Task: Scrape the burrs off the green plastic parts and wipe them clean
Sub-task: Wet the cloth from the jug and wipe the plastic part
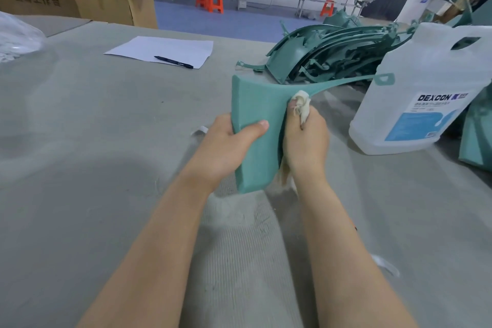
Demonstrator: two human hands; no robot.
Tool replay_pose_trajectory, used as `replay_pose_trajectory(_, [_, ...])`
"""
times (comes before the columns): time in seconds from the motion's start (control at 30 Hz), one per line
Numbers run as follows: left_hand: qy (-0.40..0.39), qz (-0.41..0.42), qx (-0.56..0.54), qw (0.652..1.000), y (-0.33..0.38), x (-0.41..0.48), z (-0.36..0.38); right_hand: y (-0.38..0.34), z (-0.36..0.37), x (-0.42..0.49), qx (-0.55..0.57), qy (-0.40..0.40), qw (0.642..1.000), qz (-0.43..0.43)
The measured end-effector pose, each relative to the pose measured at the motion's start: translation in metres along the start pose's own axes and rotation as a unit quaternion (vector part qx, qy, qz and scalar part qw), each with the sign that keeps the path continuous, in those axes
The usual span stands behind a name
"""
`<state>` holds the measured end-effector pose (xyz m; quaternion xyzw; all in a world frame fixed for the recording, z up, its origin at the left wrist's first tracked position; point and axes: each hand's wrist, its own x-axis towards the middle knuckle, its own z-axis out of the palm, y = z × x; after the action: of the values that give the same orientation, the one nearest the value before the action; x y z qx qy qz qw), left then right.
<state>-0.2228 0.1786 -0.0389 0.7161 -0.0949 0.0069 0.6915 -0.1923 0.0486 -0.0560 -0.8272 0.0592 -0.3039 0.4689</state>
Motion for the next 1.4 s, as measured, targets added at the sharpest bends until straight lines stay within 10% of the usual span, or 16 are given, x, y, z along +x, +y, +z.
replay_pose_trajectory(0.2, [0.032, -0.012, 0.033, 0.999, 0.000, 0.001, -0.008, -0.002, -0.006, 0.004, 0.204, 0.031, 0.968, 0.145])
replay_pose_trajectory(0.4, [0.017, 0.052, 0.139, 0.989, 0.005, -0.002, -0.013, -0.015, -0.002, -0.003, 0.211, -0.091, 0.969, 0.092])
replay_pose_trajectory(0.57, [-0.040, 0.119, 0.237, 0.963, 0.017, -0.011, -0.009, -0.022, -0.003, -0.002, 0.301, 0.001, 0.945, 0.128])
replay_pose_trajectory(0.87, [-0.147, 0.162, 0.353, 0.910, 0.034, -0.022, -0.014, -0.005, -0.026, 0.026, 0.530, 0.098, 0.774, 0.333])
replay_pose_trajectory(1.07, [-0.166, 0.157, 0.275, 0.934, 0.032, -0.025, -0.025, 0.007, -0.041, 0.031, 0.647, 0.120, 0.674, 0.335])
replay_pose_trajectory(1.4, [-0.084, 0.096, 0.288, 0.949, 0.022, -0.016, -0.029, 0.000, -0.011, 0.017, 0.534, 0.059, 0.784, 0.311])
